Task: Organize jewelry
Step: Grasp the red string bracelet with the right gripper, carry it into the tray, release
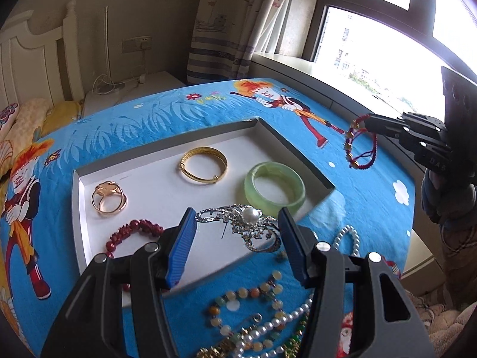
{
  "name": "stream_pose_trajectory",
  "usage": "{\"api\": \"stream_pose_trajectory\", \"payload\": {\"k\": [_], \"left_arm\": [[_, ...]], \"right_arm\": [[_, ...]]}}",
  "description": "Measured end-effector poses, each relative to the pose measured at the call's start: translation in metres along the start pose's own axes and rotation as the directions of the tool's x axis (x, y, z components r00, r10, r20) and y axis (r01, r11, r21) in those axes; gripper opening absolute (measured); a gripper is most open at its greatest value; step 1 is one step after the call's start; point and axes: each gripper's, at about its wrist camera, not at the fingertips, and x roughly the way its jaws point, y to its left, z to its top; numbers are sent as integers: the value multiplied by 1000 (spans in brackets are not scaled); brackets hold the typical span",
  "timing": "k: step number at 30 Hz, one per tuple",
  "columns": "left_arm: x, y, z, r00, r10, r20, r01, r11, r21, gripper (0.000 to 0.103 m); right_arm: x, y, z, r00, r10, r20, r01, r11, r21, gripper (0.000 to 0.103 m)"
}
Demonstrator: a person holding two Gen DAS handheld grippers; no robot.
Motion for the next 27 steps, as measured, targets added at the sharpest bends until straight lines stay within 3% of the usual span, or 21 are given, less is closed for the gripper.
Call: {"api": "stream_pose_trajectory", "payload": {"k": [13,23,27], "left_arm": [[43,24,14,998,35,-56,-38,998,-59,56],[51,28,15,998,26,-57,-31,996,-83,56],[57,27,14,997,30,-71,-36,996,-82,55]], "right_arm": [[109,20,60,993,81,-83,-83,996,-23,7],[157,16,57,978,141,-152,-132,989,71,8],[171,8,51,976,104,-191,-91,993,76,8]]}}
